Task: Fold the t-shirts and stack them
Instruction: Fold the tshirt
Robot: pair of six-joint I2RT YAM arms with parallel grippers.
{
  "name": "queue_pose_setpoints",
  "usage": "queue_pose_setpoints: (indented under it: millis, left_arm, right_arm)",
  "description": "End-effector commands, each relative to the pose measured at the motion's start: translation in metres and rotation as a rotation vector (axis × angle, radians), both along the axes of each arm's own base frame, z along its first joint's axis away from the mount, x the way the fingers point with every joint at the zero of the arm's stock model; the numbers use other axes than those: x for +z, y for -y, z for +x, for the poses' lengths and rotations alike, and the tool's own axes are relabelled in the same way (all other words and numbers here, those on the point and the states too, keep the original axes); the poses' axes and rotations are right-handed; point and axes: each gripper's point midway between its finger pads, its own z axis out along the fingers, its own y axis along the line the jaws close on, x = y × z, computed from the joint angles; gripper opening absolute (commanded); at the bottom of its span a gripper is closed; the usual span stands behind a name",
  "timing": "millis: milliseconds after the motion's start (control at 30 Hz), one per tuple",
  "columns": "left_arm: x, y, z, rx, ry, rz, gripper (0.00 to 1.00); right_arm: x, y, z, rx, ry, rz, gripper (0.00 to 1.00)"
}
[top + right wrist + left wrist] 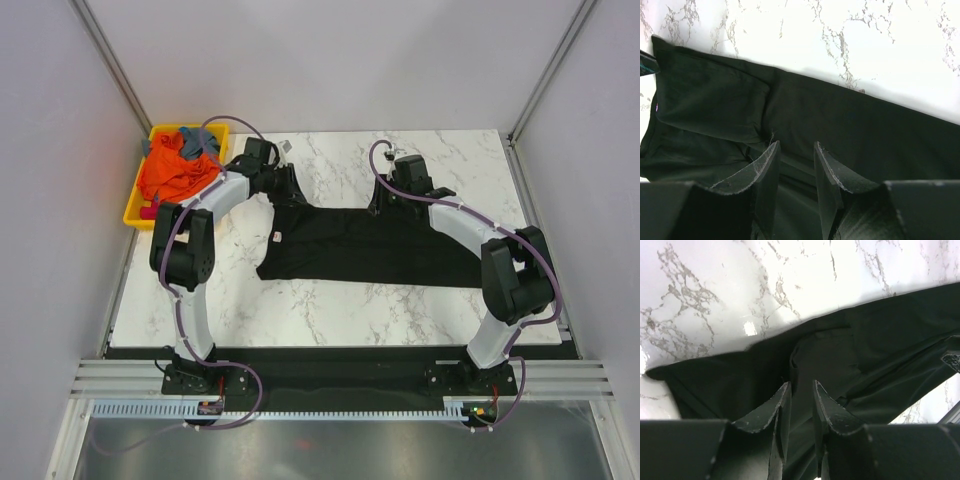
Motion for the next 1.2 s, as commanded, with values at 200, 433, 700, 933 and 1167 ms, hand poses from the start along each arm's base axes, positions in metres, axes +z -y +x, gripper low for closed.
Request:
queue_pose_setpoints:
  millis: [200, 433, 700, 933, 1167]
  left_arm:
    - [0.009, 0.012, 0.014, -0.042, 0.057, -0.012, 0.27]
    - [-0.004, -0.001, 0.018, 0.009, 0.056, 0.062, 0.29]
    - [-0.009, -0.019, 0.030, 0.109, 0.060, 0.155, 0.30]
    - [-0.029, -0.018, 0.027, 0.096, 0.018, 0.159, 0.30]
    - [-0.040, -0.018, 0.025, 0.087, 0.000, 0.165, 0.27]
  right_arm:
    - [0.011, 0.000, 0.002, 0.007, 0.038, -0.003, 0.41]
    - [0.010, 0.001, 0.001, 0.009, 0.037, -0.010, 0.41]
    - [0.014, 0.002, 0.004, 0.008, 0.047, -0.017, 0.41]
    - [0.018, 0.003, 0.005, 0.008, 0.059, -0.026, 0.41]
    - [0.018, 0.003, 0.007, 0.008, 0.059, -0.025, 0.41]
